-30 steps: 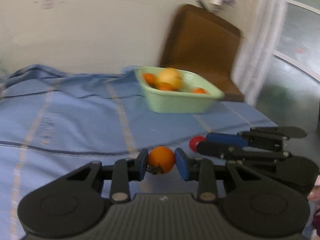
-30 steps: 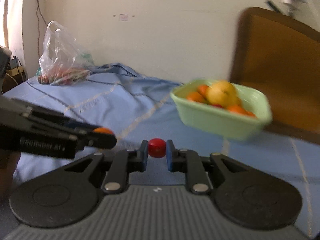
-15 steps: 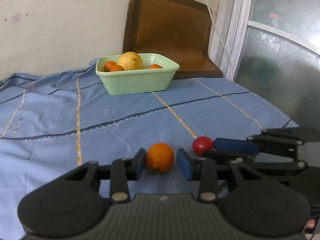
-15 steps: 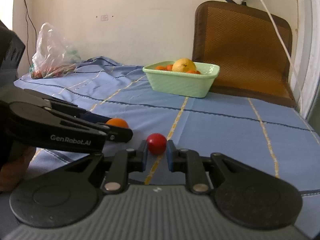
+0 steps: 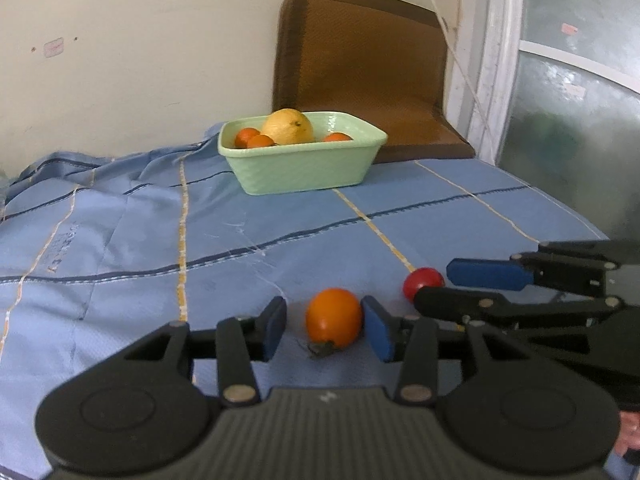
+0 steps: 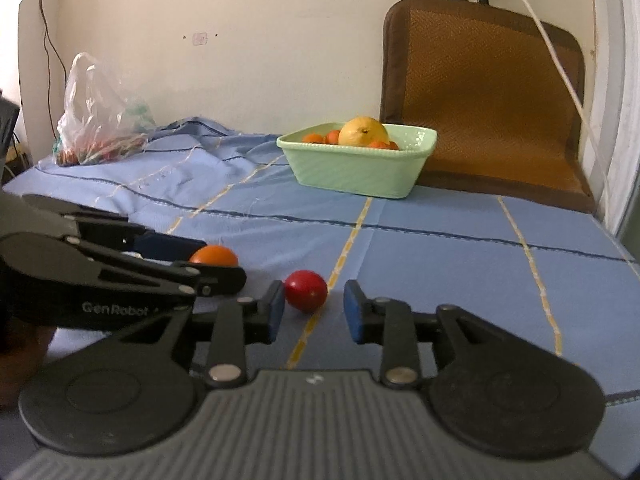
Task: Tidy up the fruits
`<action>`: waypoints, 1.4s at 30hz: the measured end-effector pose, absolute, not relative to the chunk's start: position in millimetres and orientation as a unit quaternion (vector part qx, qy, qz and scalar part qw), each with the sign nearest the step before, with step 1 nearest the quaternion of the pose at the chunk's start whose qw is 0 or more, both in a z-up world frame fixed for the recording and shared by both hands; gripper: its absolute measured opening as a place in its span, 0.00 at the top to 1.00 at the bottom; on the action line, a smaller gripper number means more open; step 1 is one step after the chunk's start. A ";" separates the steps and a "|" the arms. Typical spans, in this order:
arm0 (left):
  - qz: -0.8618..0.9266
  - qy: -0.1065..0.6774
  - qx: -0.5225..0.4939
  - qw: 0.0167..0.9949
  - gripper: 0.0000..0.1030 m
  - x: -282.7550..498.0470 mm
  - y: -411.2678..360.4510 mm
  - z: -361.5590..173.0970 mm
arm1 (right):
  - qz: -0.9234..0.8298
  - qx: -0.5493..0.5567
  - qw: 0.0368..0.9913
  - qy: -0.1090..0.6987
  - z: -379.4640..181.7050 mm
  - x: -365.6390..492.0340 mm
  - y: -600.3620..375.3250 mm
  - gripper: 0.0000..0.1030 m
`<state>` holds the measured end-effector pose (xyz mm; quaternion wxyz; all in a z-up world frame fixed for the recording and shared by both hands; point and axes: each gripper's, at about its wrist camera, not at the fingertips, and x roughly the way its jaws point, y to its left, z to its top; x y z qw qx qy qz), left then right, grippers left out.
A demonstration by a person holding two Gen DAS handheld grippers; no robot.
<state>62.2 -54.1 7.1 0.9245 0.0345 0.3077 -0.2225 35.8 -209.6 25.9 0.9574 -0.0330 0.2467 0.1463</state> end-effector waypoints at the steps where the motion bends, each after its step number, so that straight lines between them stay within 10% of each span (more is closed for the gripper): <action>1: -0.221 0.308 0.031 0.925 0.61 63.1 -52.9 6.8 | 0.148 -0.028 0.957 0.248 25.2 37.4 -209.0 0.66; 42: -0.211 0.301 0.036 0.929 0.58 54.6 -49.1 7.1 | 0.129 -0.001 0.958 0.255 20.3 23.3 -214.4 0.66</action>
